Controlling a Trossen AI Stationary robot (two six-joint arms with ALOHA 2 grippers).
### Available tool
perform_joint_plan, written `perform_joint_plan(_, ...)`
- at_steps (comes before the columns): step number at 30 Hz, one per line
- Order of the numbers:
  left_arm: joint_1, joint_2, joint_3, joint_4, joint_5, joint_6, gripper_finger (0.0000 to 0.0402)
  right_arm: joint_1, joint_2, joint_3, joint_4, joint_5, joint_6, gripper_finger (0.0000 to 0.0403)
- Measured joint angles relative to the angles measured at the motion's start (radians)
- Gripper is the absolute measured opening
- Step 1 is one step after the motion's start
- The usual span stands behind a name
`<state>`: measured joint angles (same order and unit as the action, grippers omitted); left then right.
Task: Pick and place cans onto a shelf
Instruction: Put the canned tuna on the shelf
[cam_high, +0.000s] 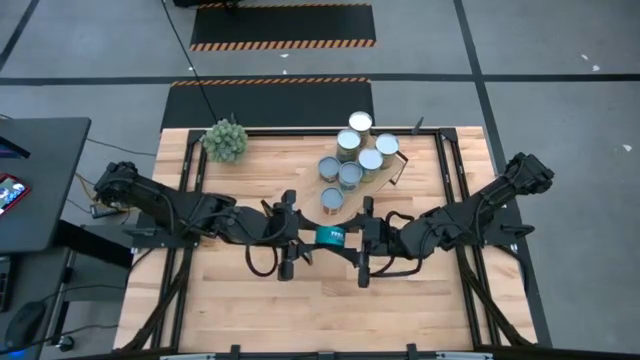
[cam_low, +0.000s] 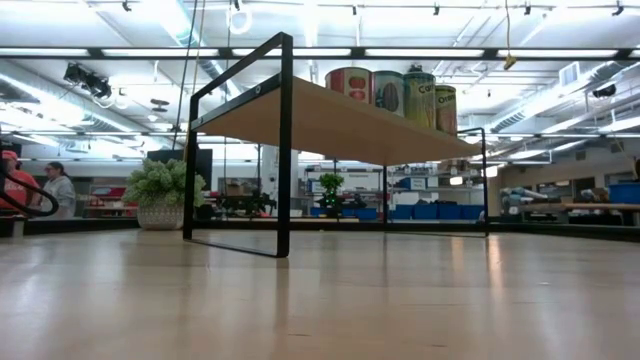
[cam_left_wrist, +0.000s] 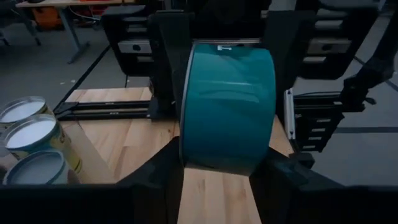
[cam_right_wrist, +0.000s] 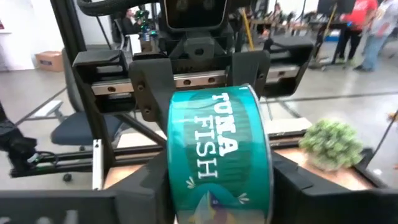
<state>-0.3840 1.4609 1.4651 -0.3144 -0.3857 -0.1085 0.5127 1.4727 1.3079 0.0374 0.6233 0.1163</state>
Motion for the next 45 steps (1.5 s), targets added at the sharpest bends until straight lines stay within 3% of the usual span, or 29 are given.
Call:
perform_joint_plan(7,0.002,-0.002,0.000,-0.040,-0.008,0.001,0.0160,-0.020,-0.017,0.002,-0.020,0.008,-0.001,0.0265)
perform_joint_plan(11,0.003,-0.014,0.000,-0.087,-0.026,0.009,0.0155,-0.022,-0.049,0.031,-0.103,0.032,0.003,0.0294)
perform_joint_plan(17,0.031,-0.040,0.000,-0.156,-0.059,0.029,0.0154,-0.032,-0.102,0.036,-0.214,0.039,0.043,0.0303)
perform_joint_plan(28,0.124,-0.069,0.000,-0.480,-0.140,0.074,0.0155,-0.015,-0.198,0.038,-0.475,0.043,0.231,0.0292)
perform_joint_plan(35,0.232,-0.063,-0.102,-0.492,-0.195,0.284,0.0156,0.005,-0.169,0.037,-0.529,0.059,0.230,0.0290)
perform_joint_plan(39,0.305,-0.059,-0.214,-0.413,-0.194,0.503,0.0156,-0.003,-0.165,0.037,-0.528,0.082,0.202,0.0290)
perform_joint_plan(45,0.388,-0.060,-0.310,-0.257,-0.141,0.696,0.0157,-0.027,-0.167,0.037,-0.526,0.146,0.215,0.0290)
